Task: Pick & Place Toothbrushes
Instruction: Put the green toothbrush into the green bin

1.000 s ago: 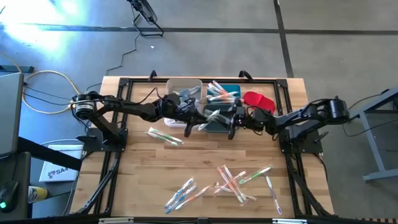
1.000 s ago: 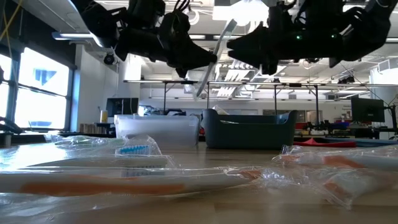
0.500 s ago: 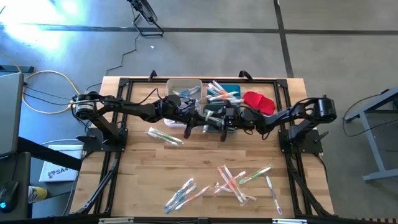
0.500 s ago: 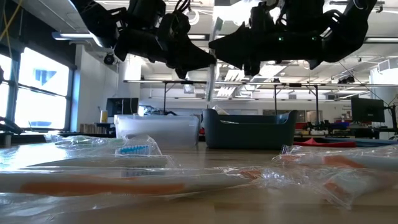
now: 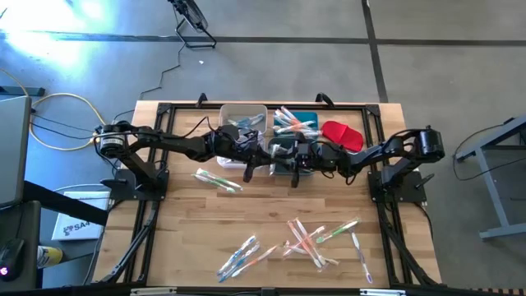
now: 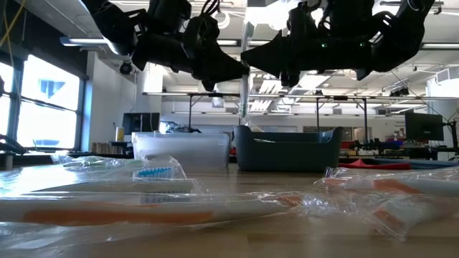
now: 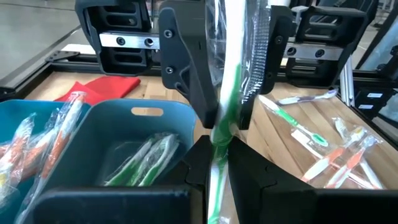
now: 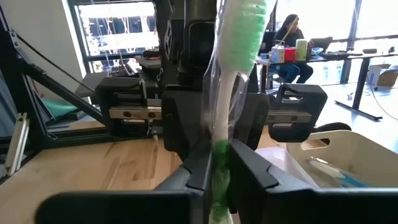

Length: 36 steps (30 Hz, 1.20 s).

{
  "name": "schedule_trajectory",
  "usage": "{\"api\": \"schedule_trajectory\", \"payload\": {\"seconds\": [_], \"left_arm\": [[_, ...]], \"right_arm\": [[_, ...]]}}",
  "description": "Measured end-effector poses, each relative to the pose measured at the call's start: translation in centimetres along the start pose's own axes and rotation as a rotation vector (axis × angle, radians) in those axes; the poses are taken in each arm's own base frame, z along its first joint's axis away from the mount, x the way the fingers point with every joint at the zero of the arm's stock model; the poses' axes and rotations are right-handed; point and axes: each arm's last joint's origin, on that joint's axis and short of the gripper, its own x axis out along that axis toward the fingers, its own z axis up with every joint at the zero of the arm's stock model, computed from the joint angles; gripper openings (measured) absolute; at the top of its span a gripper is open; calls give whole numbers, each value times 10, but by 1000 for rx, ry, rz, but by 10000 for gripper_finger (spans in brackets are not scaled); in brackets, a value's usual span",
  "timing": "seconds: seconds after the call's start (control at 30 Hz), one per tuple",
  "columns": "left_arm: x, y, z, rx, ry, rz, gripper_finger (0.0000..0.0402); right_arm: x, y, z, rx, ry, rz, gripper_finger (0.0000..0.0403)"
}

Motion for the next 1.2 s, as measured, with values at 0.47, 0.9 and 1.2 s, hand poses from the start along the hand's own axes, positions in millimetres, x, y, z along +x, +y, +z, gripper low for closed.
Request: {"api": "schedule_trajectory", "payload": {"seconds": [0.47, 0.9, 1.2], "left_arm": [[0, 0, 0, -3, 0, -4, 34], [0, 0, 0, 5, 0, -4, 35], [0, 0, 0, 47, -2, -13, 36]], "right_arm": [[0, 0, 0, 0, 1, 0, 13], [0, 0, 0, 0, 1, 0, 10], [0, 0, 0, 0, 0, 0, 9]]}}
